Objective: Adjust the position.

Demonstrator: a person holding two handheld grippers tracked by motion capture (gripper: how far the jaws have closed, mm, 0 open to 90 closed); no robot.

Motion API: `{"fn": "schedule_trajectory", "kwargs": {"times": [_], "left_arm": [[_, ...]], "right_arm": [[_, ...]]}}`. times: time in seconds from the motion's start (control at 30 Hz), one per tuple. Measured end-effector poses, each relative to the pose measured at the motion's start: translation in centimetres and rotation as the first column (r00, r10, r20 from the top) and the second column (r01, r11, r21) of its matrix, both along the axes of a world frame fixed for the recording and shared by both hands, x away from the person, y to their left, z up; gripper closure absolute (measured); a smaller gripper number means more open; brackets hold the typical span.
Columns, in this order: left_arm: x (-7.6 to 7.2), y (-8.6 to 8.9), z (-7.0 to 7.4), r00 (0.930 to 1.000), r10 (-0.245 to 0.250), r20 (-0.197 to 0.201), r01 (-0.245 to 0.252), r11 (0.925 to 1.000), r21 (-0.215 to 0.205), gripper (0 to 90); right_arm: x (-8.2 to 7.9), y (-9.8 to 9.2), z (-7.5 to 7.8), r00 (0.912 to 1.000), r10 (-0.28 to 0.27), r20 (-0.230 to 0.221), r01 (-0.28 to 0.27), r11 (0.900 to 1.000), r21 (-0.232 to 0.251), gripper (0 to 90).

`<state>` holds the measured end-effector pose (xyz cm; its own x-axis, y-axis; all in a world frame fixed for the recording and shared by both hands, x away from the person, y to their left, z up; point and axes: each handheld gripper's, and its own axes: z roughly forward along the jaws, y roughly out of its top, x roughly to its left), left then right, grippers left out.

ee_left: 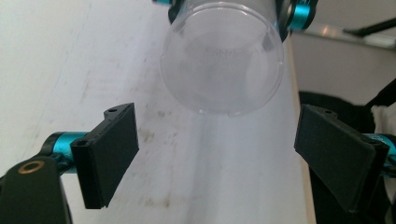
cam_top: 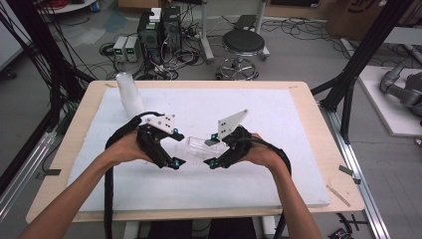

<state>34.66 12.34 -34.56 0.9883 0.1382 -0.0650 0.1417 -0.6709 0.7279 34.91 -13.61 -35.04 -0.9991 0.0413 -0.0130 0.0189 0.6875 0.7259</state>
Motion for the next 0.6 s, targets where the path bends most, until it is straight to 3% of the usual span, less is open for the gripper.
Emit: {"fn": "schedule_trajectory", "kwargs": {"times": [0.03,0.07,0.1,0.13,0.23,0.33,0.37,0.43,0.5,0.6], "left_arm": [[0.2,0.0,0.2,1.0000,-0.006,0.000,0.006,0.9991,0.041,13.6],[0.2,0.0,0.2,1.0000,-0.006,0.000,0.006,0.9991,0.041,13.6],[0.6,-0.1,0.3,1.0000,-0.003,-0.008,0.003,0.9962,0.087,13.6],[0.6,-0.1,0.3,1.0000,-0.003,-0.008,0.003,0.9962,0.087,13.7],[1.0,-0.3,0.7,0.9999,0.001,-0.013,0.001,0.9870,0.160,13.8],[1.2,-0.4,0.8,0.9998,0.010,-0.017,-0.007,0.9847,0.174,14.3],[1.4,-0.5,0.9,0.9998,0.006,-0.018,-0.003,0.9798,0.200,14.5],[1.5,-0.5,0.9,0.9997,0.007,-0.021,-0.002,0.9779,0.209,14.6],[1.6,-0.8,0.9,0.9997,-0.002,-0.026,0.008,0.9696,0.245,15.9],[1.6,-1.2,0.8,0.9995,-0.009,-0.030,0.017,0.9664,0.257,15.9]], "right_arm": [[0.1,0.1,0.2,1.0000,-0.004,0.001,0.004,1.000,-0.026,34.8],[0.1,0.1,0.2,1.0000,-0.004,0.001,0.004,1.000,-0.026,34.8],[0.4,0.3,0.4,1.0000,-0.003,0.001,0.003,0.998,-0.062,34.8],[0.4,0.3,0.4,1.0000,-0.003,0.001,0.003,0.998,-0.062,34.8],[0.8,0.5,0.8,0.9999,-0.006,-0.009,0.005,0.994,-0.111,34.9],[1.0,0.7,0.9,0.9999,-0.005,-0.015,0.003,0.990,-0.144,34.9],[1.1,0.8,0.9,0.9998,0.000,-0.019,-0.003,0.988,-0.154,35.1],[1.1,0.8,0.9,0.9997,0.002,-0.023,-0.005,0.987,-0.160,35.2],[1.1,1.1,1.0,0.9995,0.004,-0.030,-0.010,0.982,-0.190,35.2],[1.1,1.3,1.0,0.9994,0.013,-0.032,-0.019,0.979,-0.201,35.2]]}}
